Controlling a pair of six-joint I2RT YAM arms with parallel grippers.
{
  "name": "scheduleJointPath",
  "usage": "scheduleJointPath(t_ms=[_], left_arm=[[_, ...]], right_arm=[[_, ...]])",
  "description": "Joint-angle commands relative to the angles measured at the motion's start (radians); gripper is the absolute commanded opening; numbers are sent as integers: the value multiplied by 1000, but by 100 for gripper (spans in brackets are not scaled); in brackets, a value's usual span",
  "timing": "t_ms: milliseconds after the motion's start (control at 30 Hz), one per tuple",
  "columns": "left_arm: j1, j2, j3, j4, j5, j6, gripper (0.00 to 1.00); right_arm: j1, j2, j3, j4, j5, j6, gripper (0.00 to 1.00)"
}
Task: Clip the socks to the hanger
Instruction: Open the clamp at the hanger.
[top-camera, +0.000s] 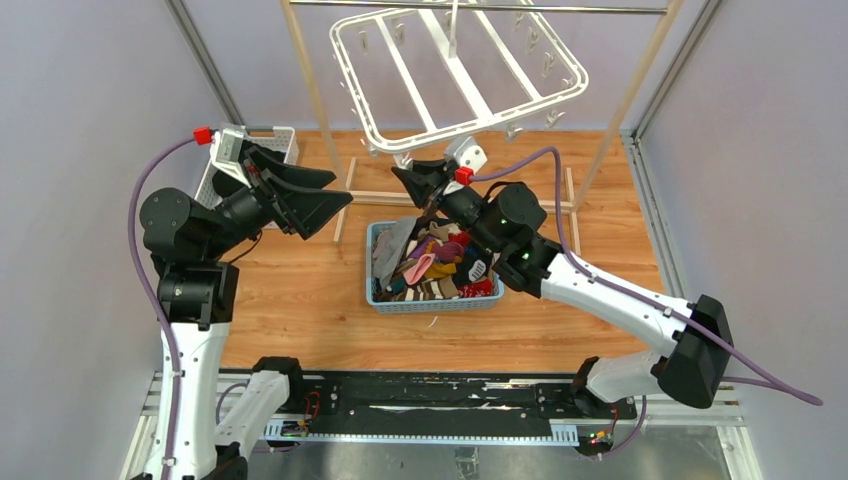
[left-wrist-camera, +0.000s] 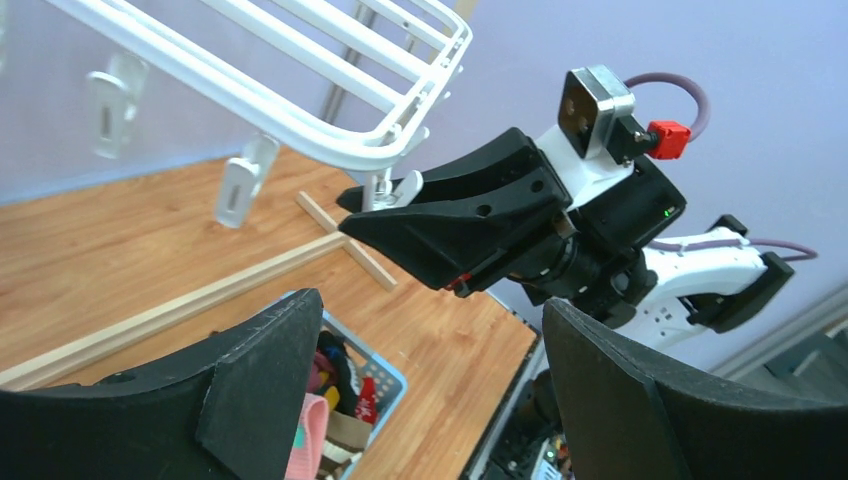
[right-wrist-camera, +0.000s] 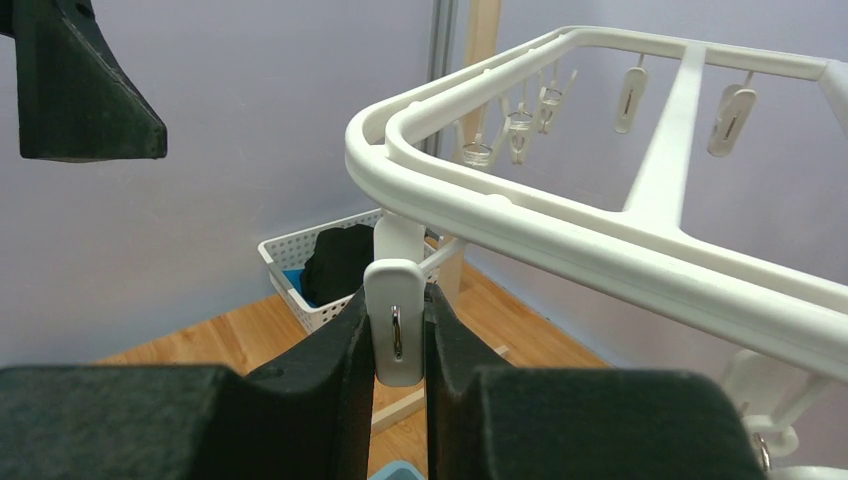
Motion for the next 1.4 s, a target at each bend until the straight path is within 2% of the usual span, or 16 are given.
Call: scheduleJointPath(t_ms=[0,100,167,367,633,1100,1367], left_arm=[[-49,16,14,48,8,-33,86],[-101,40,27,13,-28,18,84],[-156,64,56,-54,-72,104,83],[-184,135,103,-110,-141,185,79],[-256,232,188,-214,-187,286,71],[-301,269,193,-226,-281,288,70],[-306,309,222,-187,-265,241,63]], right_arm=[[47,24,31,3,-33,23,0],[73,34,36,6,13,8,0],[99,37,38,6,65,-10,0],[150,45,49,10,147,-37,0],[150,74,81,-15,197,-26,0],[154,85,85,-23,204,19,0],[158,96,89,-21,192,37,0]])
